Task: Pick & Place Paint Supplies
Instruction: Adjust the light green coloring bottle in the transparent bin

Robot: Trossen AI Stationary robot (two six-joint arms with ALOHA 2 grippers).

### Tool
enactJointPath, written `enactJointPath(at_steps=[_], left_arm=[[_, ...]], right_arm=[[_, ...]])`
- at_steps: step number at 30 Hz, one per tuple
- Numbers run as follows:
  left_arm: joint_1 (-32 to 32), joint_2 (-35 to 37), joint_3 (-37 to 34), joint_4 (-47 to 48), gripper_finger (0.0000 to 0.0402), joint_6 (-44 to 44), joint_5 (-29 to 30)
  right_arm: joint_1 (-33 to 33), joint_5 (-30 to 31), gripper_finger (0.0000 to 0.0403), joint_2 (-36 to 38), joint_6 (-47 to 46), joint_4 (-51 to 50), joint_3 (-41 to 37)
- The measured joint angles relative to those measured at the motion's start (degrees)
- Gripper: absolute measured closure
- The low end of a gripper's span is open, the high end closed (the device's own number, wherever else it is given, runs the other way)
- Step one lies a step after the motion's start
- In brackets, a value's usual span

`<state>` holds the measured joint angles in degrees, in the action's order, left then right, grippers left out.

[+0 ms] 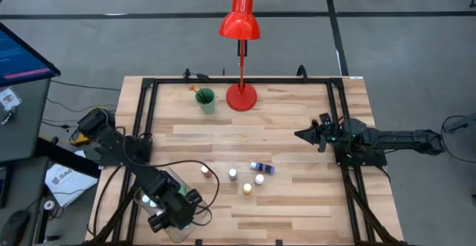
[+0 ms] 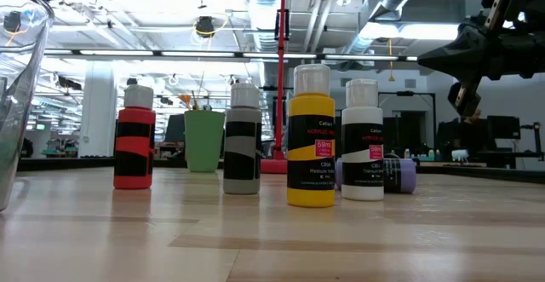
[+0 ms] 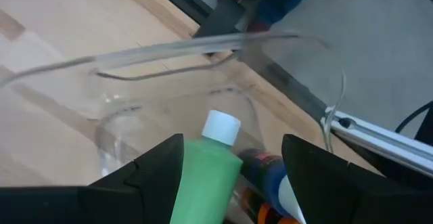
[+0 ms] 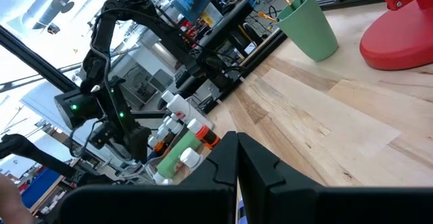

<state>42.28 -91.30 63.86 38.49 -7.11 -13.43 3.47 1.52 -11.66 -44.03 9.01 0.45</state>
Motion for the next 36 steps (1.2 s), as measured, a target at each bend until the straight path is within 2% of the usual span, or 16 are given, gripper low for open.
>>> enactJointPath(at_steps=[17,23,36], left_arm=[[0.0,-5.37,0.0,-3.13,0.0163,-4.44,0.0],[0.0,-6.81,-0.17,-6.01,0.0163,-4.62,3.27],[0.78,-6.68,-2.8,-8.06,0.0163,-3.98,3.53]], right_arm=[[0.0,0.0,0.0403,0.0,0.0,0.0,0.0],[0.01,0.0,0.0403,0.0,0.0,-0.01,0.0],[0.0,-0.01,0.0403,0.0,0.0,-0.02,-0.01]])
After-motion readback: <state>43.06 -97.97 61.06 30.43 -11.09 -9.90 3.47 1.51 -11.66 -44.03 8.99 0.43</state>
